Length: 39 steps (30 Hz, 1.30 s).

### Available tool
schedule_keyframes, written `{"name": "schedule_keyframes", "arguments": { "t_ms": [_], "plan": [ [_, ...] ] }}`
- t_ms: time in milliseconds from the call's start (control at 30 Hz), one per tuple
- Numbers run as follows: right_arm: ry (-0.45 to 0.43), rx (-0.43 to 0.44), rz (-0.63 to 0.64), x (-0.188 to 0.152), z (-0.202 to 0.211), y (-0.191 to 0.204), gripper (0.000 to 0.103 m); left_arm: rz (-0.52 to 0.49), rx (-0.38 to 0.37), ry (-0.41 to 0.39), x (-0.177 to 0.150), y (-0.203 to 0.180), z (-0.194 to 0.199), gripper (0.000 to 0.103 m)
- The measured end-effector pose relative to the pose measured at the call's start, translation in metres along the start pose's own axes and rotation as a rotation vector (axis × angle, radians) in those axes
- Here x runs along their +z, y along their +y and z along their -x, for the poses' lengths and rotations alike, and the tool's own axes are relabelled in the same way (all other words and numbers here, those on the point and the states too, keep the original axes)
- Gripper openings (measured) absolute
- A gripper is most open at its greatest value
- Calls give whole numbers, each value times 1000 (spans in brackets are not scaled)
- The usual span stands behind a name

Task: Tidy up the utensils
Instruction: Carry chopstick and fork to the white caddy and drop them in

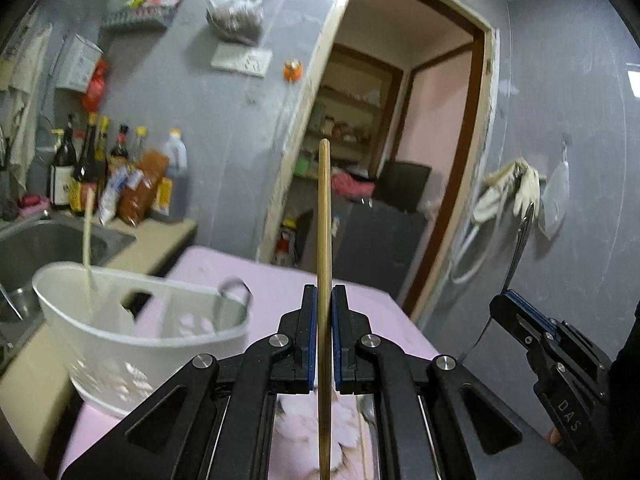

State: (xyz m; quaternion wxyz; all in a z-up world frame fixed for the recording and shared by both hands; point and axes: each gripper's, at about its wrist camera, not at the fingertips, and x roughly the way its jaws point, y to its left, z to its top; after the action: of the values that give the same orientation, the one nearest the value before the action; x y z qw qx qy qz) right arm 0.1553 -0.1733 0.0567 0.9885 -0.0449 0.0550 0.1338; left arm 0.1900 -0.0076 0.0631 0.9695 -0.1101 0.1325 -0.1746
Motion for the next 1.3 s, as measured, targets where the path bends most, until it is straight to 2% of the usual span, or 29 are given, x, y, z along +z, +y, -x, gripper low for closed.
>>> {"name": "schedule_keyframes", "arguments": {
  "t_ms": [233,500,733,900,1033,1300],
  "plan": [
    [-67,86,-2,25,-12,23,4,28,70,-106,36,37,15,4],
    [-135,198,-58,51,-44,53,4,63,140,-198,72,94,23,4],
    [-179,286,-175,66,-78,75,4,75,201,-249,84,133,21,4],
    [-168,329,-206,66,-103,88,4,121,282,-259,75,156,11,4],
    [-148,326,-188,55,-115,95,4,109,344,-255,62,160,-3,4],
    [-96,302,-169,30,-134,97,5,99,364,-232,38,161,-12,4]
  ]
}}
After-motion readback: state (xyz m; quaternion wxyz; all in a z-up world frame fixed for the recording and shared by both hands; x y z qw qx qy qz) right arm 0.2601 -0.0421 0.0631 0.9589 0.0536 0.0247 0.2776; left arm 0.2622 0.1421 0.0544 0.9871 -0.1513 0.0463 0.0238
